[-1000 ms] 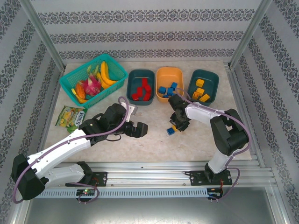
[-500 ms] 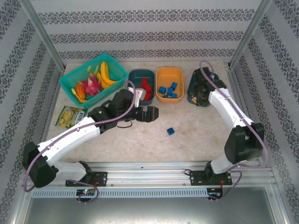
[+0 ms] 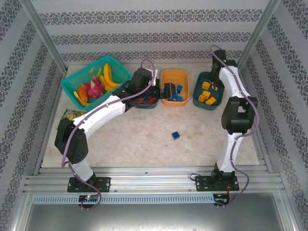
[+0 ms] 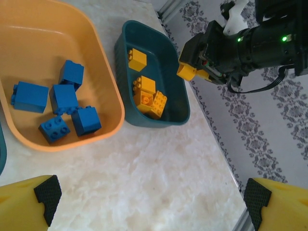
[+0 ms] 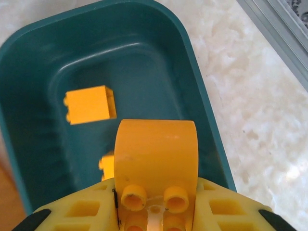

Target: Sort the legos into containers by color

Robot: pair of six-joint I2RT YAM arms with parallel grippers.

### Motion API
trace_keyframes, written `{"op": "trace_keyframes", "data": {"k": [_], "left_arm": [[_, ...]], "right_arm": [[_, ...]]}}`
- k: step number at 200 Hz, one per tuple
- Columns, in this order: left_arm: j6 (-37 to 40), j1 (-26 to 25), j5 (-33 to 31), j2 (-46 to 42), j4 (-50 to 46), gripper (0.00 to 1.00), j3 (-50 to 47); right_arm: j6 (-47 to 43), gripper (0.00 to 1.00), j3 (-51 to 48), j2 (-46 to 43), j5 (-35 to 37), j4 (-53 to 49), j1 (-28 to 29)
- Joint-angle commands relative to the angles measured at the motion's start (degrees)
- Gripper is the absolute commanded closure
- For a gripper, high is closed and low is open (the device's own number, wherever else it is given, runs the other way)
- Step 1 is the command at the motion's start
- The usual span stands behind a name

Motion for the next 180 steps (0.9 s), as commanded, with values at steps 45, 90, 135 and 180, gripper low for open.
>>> {"op": "trace_keyframes", "data": {"k": [45,90,135,180], "left_arm": [[-1.0,1.4,1.5,7.1,4.4,0.00,5.5],[-1.2,1.4,0.9,7.0,4.6,0.00,5.1],[-1.3,1.4,0.6,5.9,4.3,0.00,4.5],[-0.7,1.4,0.2,3.0,3.2,0.00,2.5]], "right_arm": [[-3.2,0.69,21.8,18.8,1.0,-9.7,-1.8],[0.5,0.67,25.6,23.9,-1.0,-10.8,-3.3],[1.1,0.57,26.4,24.3,-2.8,-11.2,-3.3],[2.0,0.46,25.1,18.3,-4.0,-10.6,-2.5]]}}
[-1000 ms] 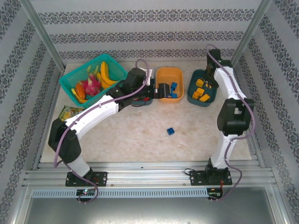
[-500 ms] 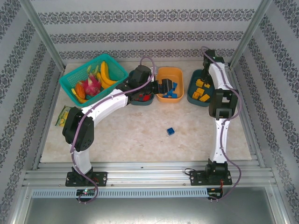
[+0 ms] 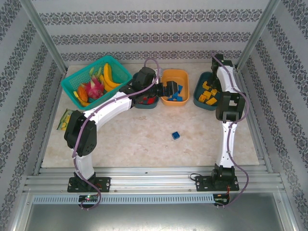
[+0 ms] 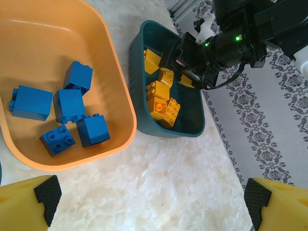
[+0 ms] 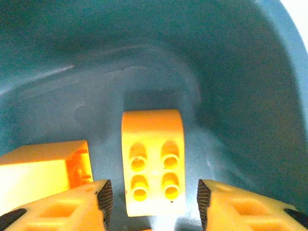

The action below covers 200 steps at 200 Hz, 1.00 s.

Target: Sort the legos into containers by color

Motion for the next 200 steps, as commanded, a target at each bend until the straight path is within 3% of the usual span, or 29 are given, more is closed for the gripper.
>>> {"op": "trace_keyframes", "data": {"k": [1,35,59,137,167,200], "left_arm": [[0.4,0.3,-0.4,-4.0,1.2,0.00,-1.1],[0.9,0.3,-1.3,-8.8,-0.4,0.00,-4.7],[1.6,0.4,-2.9,-13.8,-3.7,0.00,-8.5],[4.4,0.3,-5.9,-36.5,-14.8,0.00,-29.1],[3.8,0.3,-6.1,-45.4,-18.5,0.00,-35.6],[3.3,0.3,-6.2,-51.8,-21.6,0.00,-39.7]], "right_arm": [[1.4,0.46,0.5,-5.7,-1.0,-1.1,0.7],[3.2,0.47,-3.8,-14.9,-2.4,0.2,2.1],[4.0,0.47,-11.9,-24.5,-3.1,3.0,5.0],[7.8,0.35,-56.1,-56.6,-10.2,16.7,22.9],[1.7,0.30,-67.5,-60.7,-21.4,19.6,30.4],[-6.2,0.25,-72.5,-59.2,-21.4,14.6,38.6]]}}
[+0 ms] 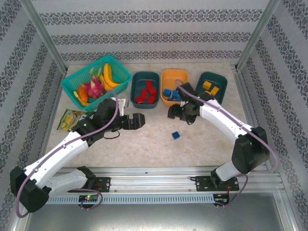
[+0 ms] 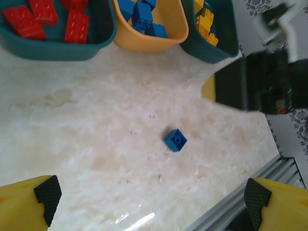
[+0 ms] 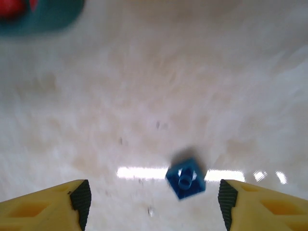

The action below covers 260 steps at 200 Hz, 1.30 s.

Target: Sort the legos into containers by color

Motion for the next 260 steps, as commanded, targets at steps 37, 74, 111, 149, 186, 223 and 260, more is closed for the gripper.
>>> {"op": "trace_keyframes", "data": {"k": [37,74,111,149,186,223,260], "left_arm": [[-0.4,0.3,-1.5,-7.6,-6.9,0.00,-3.3],[-1.9,0.3,-1.7,-9.2,-7.6,0.00,-3.7],[-3.7,0.3,-3.0,-11.4,-7.5,0.00,-5.1],[-4.7,0.3,-4.1,-11.9,-7.1,0.00,-5.5],[-5.2,0.3,-4.8,-11.5,-6.0,0.00,-5.0],[-5.4,0.4,-4.4,-10.5,-5.0,0.00,-4.9],[-4.6,0.3,-4.3,-9.4,-4.9,0.00,-3.7]], "right_arm": [[-12.5,0.22,-2.3,5.6,2.1,-6.0,7.2],[-15.9,0.23,-0.9,12.1,5.1,-7.5,7.2],[-17.3,0.30,-1.3,14.7,5.9,-5.2,6.2],[-17.7,0.40,-1.4,17.6,5.5,-3.7,5.1],[-17.8,0.44,-0.4,18.7,5.7,-2.7,4.5],[-17.5,0.56,0.5,20.0,5.1,-2.6,4.6],[-16.6,0.64,0.4,18.9,5.0,-2.7,4.9]]}}
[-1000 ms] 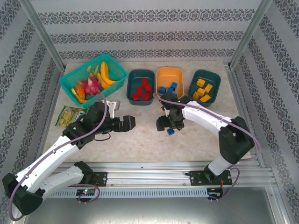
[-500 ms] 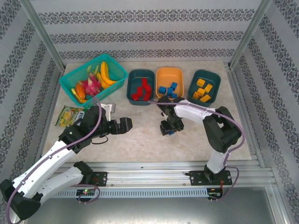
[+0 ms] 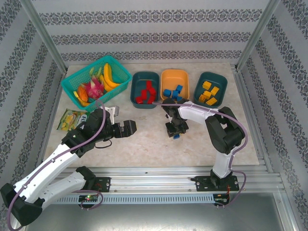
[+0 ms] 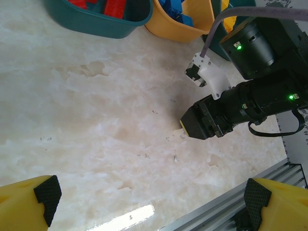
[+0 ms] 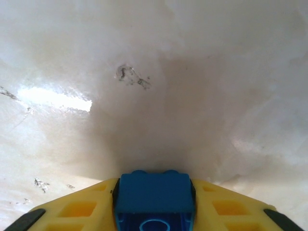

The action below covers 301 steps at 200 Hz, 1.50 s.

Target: Sort the legos into containers by color

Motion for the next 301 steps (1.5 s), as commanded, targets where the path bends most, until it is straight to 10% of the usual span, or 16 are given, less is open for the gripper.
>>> {"op": "trace_keyframes", "data": {"k": [1,89,230,301], "left_arm": [[0.2,0.3,-0.7,0.6,1.5,0.00,1.6],[2.7,0.8,0.2,14.1,5.6,0.00,16.6],[3.5,12.5,9.7,50.0,16.7,0.00,46.1],[3.3,12.5,8.4,52.1,16.6,0.00,46.8]], "right_arm": [[0.8,0.65,0.8,-0.5,0.3,-0.4,0.1],[6.7,0.67,18.7,-5.9,-1.2,-3.7,-5.1],[12.7,0.70,73.5,37.9,1.0,-5.7,-15.5],[15.0,0.62,79.6,45.9,-1.3,-5.5,-18.2]]}}
